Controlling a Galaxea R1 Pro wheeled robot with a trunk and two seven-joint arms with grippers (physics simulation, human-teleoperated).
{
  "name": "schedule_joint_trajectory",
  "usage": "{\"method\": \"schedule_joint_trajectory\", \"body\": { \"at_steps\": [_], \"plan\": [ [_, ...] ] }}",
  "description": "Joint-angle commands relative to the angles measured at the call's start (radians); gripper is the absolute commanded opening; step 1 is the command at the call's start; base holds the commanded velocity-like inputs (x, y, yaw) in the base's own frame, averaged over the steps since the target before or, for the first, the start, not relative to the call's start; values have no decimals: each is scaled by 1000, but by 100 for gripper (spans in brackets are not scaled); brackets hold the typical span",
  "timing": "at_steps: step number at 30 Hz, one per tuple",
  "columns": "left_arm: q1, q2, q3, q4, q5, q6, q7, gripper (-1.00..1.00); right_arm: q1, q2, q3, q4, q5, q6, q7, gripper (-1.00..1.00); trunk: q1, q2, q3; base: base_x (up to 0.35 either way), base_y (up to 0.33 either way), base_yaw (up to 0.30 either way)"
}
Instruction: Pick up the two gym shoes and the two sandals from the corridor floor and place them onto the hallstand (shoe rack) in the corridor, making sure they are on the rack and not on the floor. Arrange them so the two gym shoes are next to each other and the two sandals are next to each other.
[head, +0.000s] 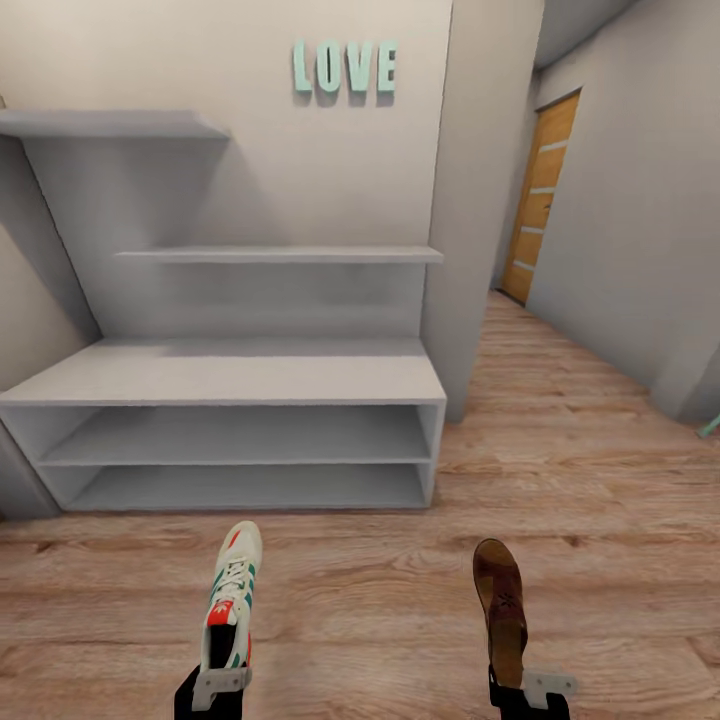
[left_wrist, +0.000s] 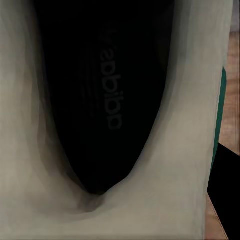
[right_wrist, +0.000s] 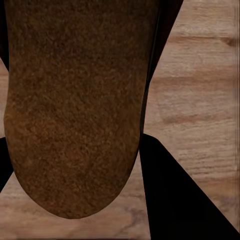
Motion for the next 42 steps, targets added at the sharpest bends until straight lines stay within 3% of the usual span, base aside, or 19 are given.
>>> {"method": "schedule_joint_trajectory", "body": {
  "at_steps": [1,20,23,24,26,30,32,34,42],
  "plan": [
    [0,-1,7,0,-10,-3,1,-100,-1,0,-5,1,4,-3,0,-100,0,0,-1,0,0,-163],
    [-1,-2,3,-1,-11,4,1,-100,-1,-5,-8,-6,5,-6,-1,-100,0,0,-1,0,0,-17],
    [-12,-4,-5,-2,-24,40,-15,-100,-1,-65,-12,-8,0,-5,-3,-100,0,0,-1,0,0,0],
    [-34,-6,-12,-14,-30,168,-40,-100,-1,-143,-28,-6,-44,-3,-3,-100,0,0,-1,0,0,0],
    [-87,-8,-13,-16,-30,282,-48,-100,-1,-182,-61,-6,-126,-2,0,-100,0,0,-1,0,0,0],
    [-175,-15,-14,-18,-30,412,-53,-100,-1,-223,-81,-7,-220,-1,2,-100,0,0,-1,0,0,0],
    [-208,-18,-14,-18,-31,455,-53,-100,-1,-231,-84,-6,-236,-1,2,-100,0,0,-1,0,0,0],
    [-276,-22,-14,-18,-30,555,-52,-100,-1,-239,-87,-6,-255,0,2,-100,0,0,-1,0,0,0],
    [-455,-24,-13,-19,-27,819,-54,-100,-1,-249,-90,-6,-271,2,2,-100,0,0,-1,0,0,0]
  ]
}}
